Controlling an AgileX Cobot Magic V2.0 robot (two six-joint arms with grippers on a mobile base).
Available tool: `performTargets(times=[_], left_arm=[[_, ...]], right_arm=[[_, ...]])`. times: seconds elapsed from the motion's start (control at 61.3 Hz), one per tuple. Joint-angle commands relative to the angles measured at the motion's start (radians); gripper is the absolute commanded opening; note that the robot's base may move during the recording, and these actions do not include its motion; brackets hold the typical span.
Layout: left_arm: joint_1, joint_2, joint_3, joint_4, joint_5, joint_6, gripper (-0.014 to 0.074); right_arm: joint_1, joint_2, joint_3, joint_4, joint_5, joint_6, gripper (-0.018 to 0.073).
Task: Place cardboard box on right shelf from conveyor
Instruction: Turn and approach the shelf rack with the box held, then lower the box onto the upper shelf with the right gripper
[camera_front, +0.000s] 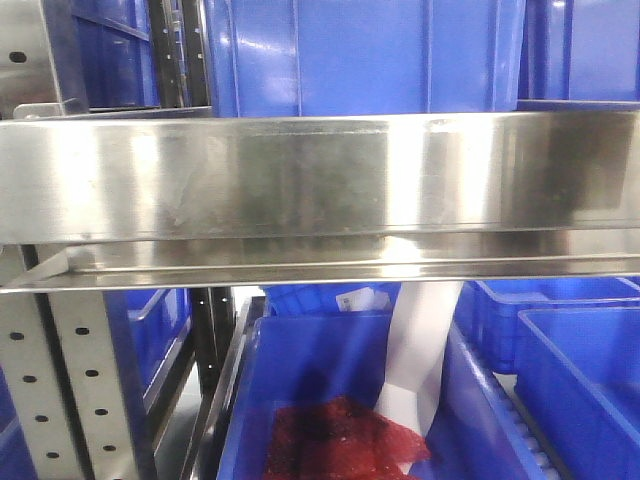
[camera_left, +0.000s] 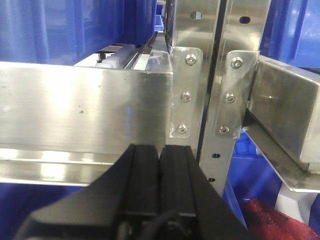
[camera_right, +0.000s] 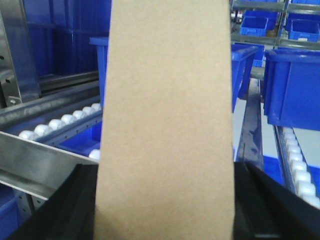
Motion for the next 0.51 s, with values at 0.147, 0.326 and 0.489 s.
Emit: performTargets(times=[0.147, 0.326, 0.489], left_arm=[[0.001, -0.014, 0.009, -0.006, -0.085, 0.000, -0.0116], [0.001, -0.014, 0.009, -0.006, -0.085, 0.000, -0.0116], [0.001, -0.014, 0.009, -0.006, -0.085, 0.000, -0.0116]], right_arm=[[-0.004, 0.218, -0.171, 0.019, -0.154, -0.178, 0.0172], [-0.004, 0.447, -0.341, 0.114, -0.154, -0.571, 0.0172], [-0.004, 0.634, -0.456, 0.239, -0.158, -0.999, 0.0172]])
